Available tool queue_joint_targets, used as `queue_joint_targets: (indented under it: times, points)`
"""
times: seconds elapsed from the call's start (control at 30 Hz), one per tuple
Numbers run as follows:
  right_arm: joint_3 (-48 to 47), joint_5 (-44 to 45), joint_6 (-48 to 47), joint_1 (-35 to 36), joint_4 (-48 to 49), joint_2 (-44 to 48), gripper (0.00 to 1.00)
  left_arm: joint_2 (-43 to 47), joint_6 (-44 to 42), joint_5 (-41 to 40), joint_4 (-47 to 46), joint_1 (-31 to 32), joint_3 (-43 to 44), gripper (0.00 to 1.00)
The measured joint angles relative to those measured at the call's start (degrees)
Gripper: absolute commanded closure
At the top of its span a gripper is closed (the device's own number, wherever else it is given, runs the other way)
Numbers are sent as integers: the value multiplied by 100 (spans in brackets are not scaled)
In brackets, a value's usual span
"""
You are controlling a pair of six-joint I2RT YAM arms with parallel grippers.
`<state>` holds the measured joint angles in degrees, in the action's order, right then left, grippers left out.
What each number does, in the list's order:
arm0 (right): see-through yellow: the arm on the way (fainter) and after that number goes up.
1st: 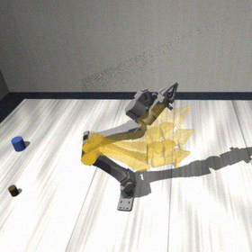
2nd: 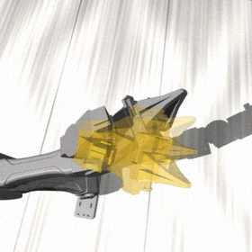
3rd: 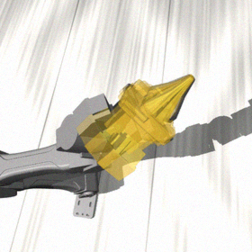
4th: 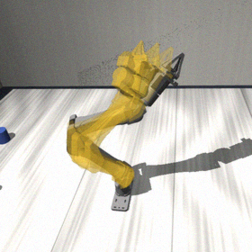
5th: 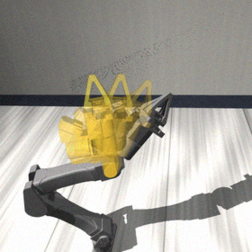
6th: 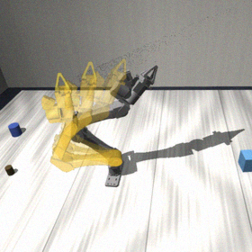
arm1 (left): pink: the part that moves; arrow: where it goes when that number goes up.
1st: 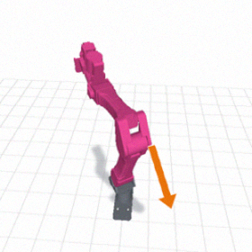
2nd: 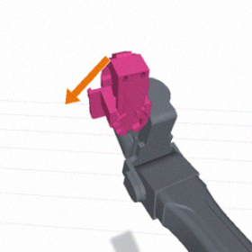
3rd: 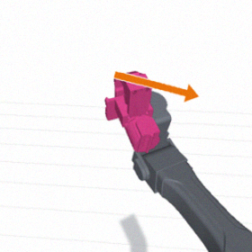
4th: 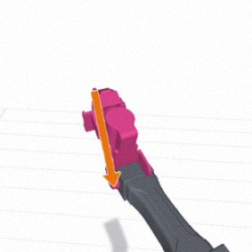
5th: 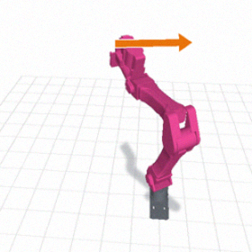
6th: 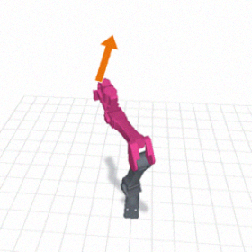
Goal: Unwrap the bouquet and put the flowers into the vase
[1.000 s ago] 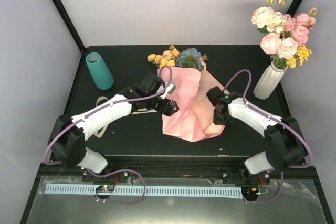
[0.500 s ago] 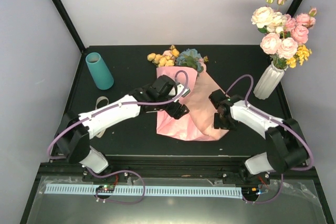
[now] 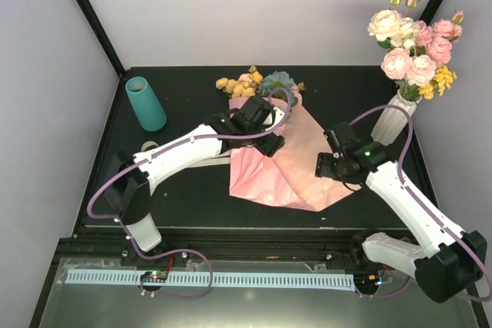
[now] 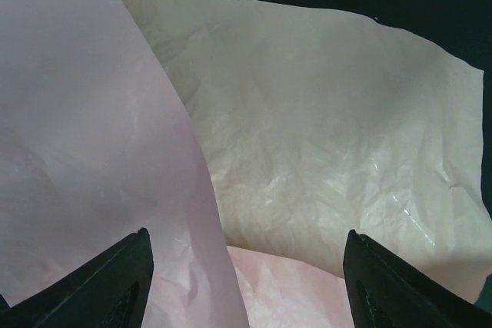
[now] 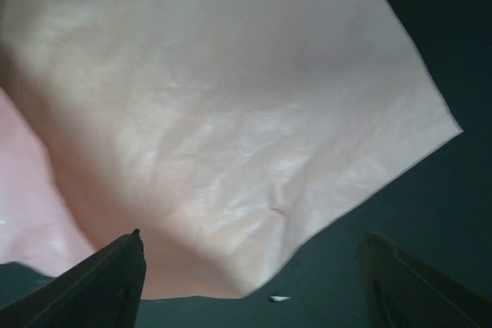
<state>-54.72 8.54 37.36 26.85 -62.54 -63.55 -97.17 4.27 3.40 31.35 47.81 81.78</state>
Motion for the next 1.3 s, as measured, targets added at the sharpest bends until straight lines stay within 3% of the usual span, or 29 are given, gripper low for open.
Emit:
queue_joint_targets:
  times: [0.2,0.43,0.57,0.83,1.0,1.3]
  points:
    - [-66,-553,120,0,525,105,32,-361,24,-205,308,107,365,37]
    - [-114,-970,205,-24,966,-420,33,-1375,131,-868,1235,295,1576,35]
    - [-83,-1176,203,-125,1095,-667,35,-1757,243,-1274,1600,400,1773,39]
    - [197,-1572,199,-352,1384,-835,41,-1961,275,-1749,1954,409,1775,64]
    - [511,-1812,199,-518,1543,-907,42,-1963,251,-1956,1967,409,1777,97]
    - [719,-2098,146,-546,1803,-1078,47,-1613,612,-2076,1963,402,1764,98]
